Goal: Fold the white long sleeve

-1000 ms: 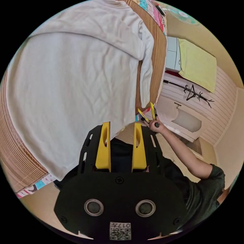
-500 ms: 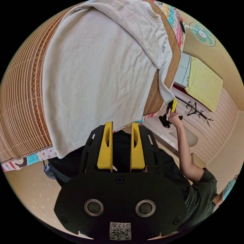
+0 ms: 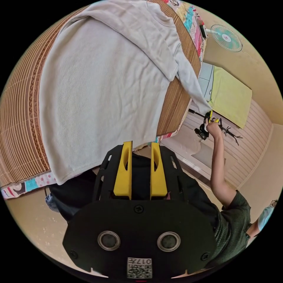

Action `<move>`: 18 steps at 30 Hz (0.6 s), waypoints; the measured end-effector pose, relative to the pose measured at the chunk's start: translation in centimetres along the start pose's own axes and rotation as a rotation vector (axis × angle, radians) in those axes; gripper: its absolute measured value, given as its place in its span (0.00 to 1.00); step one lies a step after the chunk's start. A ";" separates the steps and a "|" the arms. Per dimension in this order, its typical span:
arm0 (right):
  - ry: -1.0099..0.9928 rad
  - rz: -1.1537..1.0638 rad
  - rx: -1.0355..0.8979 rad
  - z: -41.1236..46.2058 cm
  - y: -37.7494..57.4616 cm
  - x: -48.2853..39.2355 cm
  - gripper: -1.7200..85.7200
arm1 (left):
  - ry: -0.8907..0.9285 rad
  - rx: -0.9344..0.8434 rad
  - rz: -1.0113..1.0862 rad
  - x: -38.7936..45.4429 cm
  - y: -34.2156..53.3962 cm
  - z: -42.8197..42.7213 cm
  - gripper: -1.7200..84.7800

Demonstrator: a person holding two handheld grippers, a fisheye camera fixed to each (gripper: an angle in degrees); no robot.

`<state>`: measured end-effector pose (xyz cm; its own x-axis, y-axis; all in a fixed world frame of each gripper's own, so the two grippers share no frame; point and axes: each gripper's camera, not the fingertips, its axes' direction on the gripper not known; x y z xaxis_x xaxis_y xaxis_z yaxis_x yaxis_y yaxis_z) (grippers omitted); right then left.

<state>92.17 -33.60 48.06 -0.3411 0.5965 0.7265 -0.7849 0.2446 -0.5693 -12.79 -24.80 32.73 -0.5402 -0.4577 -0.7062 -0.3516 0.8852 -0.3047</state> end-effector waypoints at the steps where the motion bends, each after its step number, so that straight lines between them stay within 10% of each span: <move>1: -0.027 -0.041 -0.037 0.7 -0.7 -0.3 0.21 | 0.000 0.003 -0.009 -0.4 0.3 -0.2 0.13; 5: 0.175 -0.172 -0.124 2.1 -1.6 -2.4 0.18 | 0.011 0.017 -0.068 -2.4 1.6 -0.8 0.13; 10: 0.908 -0.144 -0.266 2.5 -2.9 -0.2 0.13 | 0.057 0.031 -0.152 -4.5 2.3 -1.3 0.13; 18: 0.804 0.056 -0.063 -1.7 -4.9 6.9 0.16 | 0.181 0.117 -0.241 -6.4 3.4 -2.5 0.12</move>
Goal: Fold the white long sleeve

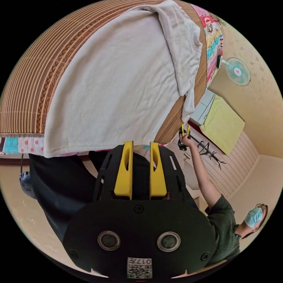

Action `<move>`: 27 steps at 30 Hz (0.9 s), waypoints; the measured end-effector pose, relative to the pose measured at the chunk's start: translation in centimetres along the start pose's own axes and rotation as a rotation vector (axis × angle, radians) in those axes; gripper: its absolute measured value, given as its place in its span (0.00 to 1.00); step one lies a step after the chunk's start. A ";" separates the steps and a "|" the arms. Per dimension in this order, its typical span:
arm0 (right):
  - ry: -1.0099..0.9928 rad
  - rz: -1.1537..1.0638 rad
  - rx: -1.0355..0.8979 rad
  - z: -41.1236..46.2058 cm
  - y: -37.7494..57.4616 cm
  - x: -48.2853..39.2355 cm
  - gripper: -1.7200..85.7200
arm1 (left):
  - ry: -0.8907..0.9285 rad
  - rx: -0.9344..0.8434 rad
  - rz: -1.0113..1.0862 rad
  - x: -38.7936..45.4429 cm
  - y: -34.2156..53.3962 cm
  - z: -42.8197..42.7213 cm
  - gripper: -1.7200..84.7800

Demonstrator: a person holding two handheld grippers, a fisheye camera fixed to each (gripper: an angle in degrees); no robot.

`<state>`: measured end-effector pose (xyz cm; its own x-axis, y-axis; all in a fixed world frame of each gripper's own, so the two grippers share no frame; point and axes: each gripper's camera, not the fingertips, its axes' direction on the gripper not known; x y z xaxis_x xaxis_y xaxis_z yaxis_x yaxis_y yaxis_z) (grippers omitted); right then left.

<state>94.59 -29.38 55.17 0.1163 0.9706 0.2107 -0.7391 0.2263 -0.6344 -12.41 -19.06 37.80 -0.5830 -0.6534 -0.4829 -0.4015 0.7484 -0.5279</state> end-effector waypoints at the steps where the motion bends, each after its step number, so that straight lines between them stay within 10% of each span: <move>1: -0.002 0.022 0.011 0.7 -0.3 0.6 0.17 | 0.009 0.007 -0.017 -0.4 0.2 -0.1 0.12; 8: 0.013 -0.026 -0.048 6.0 -2.1 0.9 0.14 | 0.077 0.017 -0.108 -2.9 1.5 1.3 0.11; 16: -0.577 -0.513 -0.509 14.4 7.6 -4.2 0.07 | 0.086 -0.010 -0.072 -2.1 1.7 2.7 0.08; 27: 0.510 -0.645 -1.297 26.2 38.7 7.0 0.14 | 0.197 0.224 0.034 0.1 -1.6 -0.3 0.14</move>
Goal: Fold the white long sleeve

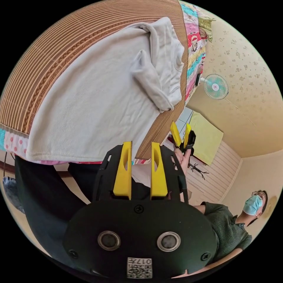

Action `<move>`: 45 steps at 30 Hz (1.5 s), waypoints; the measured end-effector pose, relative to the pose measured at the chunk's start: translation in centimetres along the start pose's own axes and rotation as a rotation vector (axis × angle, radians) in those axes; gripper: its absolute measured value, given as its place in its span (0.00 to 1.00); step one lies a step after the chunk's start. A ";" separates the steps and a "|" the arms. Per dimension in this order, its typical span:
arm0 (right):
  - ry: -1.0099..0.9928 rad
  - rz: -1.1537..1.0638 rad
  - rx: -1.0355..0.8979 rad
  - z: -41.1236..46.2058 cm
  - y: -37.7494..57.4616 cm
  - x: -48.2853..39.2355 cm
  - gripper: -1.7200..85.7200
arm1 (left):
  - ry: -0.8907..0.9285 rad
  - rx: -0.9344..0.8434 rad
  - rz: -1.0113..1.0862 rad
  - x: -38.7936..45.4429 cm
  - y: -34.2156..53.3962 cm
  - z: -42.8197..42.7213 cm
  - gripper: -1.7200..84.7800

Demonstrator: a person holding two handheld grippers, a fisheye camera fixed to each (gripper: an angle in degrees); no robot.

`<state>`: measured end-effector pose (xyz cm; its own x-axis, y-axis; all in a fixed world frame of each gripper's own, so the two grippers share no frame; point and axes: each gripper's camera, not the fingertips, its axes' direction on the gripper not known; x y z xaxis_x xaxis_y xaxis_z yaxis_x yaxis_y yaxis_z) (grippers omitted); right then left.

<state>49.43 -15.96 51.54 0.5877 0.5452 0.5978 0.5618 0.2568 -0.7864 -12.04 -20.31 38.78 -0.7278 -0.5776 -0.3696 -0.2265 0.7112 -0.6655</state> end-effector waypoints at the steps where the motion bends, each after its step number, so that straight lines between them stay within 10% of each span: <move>1: -0.005 -0.004 -0.030 0.9 0.1 0.5 0.14 | 0.002 0.026 0.009 0.2 -0.7 -0.1 0.17; 12: 0.513 0.111 0.161 -7.7 -6.5 0.7 0.19 | -0.290 0.182 0.159 5.9 -13.1 1.2 0.18; 21: 0.097 0.552 0.353 -11.8 -12.0 11.6 0.15 | -0.583 -0.018 0.111 5.6 -19.3 9.3 0.04; 30: -0.255 0.014 0.560 -19.0 -5.8 11.6 0.06 | -0.156 0.081 0.328 10.1 -17.7 5.9 0.01; 33: -0.369 0.299 0.612 -19.8 -3.0 19.0 0.06 | 0.027 0.138 0.536 17.4 -16.4 3.5 0.01; 38: -0.396 0.404 0.644 -21.0 -2.8 21.3 0.08 | -0.296 0.076 0.658 24.4 -17.7 4.6 0.02; 45: -0.246 0.518 0.713 -24.5 -2.5 19.9 0.10 | -0.532 -0.074 0.384 12.3 -23.9 13.4 0.17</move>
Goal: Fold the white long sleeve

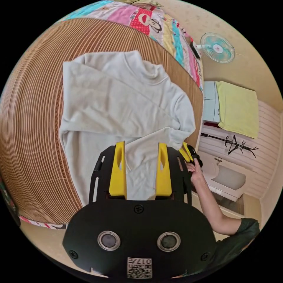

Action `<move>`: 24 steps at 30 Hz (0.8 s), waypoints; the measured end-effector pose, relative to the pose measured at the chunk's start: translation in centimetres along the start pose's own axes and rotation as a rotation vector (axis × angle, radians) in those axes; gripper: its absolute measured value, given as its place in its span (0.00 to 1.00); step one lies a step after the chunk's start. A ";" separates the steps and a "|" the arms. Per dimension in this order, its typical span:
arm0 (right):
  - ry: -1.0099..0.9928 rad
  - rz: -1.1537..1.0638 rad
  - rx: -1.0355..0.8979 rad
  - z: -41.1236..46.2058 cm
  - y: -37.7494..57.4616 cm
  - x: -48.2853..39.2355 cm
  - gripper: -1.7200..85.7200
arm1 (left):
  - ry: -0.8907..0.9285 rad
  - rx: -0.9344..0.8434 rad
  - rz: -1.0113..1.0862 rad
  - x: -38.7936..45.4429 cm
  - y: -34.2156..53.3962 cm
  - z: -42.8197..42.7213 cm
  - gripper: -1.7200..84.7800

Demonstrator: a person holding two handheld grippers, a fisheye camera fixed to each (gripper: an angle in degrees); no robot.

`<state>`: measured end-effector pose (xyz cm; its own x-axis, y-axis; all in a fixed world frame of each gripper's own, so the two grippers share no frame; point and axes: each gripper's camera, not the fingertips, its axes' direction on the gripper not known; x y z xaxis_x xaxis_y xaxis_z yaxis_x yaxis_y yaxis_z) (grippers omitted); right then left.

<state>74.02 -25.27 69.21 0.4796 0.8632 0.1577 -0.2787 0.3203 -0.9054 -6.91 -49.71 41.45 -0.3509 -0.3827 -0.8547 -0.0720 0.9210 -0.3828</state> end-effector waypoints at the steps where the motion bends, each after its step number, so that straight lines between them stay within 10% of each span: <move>1: -0.032 0.006 -0.009 -0.3 -0.2 0.0 0.09 | -0.038 -0.035 -0.001 -0.9 -0.2 2.3 0.16; 15: -0.291 -0.099 -0.115 -5.0 -3.6 0.3 0.05 | 0.220 0.131 0.310 6.4 0.9 -6.2 0.01; 24: -0.278 0.089 0.029 -7.6 -3.7 3.8 0.05 | -0.028 -0.252 0.206 2.2 -4.5 4.7 0.21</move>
<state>83.18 -26.16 70.17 0.2070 0.9609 0.1840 -0.3351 0.2463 -0.9094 -2.98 -55.03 39.70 -0.3564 -0.1850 -0.9158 -0.2320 0.9670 -0.1050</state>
